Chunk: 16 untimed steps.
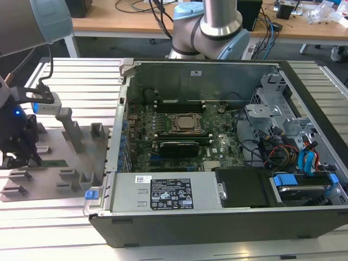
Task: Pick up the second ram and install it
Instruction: 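Pick up the second ram and move it above second insertion slot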
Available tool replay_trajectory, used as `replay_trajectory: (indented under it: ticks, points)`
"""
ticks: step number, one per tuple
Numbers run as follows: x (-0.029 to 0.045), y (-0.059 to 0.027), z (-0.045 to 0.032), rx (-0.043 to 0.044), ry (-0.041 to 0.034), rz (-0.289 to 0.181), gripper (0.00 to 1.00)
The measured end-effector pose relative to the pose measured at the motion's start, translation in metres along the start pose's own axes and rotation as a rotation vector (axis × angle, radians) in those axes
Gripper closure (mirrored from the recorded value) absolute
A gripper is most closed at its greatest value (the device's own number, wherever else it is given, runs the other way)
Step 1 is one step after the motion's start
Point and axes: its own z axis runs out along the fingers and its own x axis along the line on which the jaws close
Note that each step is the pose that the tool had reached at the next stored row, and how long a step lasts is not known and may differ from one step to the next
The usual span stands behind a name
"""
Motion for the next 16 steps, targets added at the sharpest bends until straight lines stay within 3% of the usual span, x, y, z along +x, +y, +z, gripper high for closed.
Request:
replay_trajectory:
  ticks: [4, 10, 13, 16]
  points:
    - [0.0, 0.0, -0.0048, 0.0, 0.0, 0.0, 0.87]
    - [0.0, 0.0001, -0.022, -0.0001, 0.0, 0.0, 0.87]
    - [0.0, 0.0, -0.0269, 0.0, 0.0, 0.0, 0.87]
    - [0.0, 0.0, -0.0385, 0.0, 0.0, 0.0, 0.87]
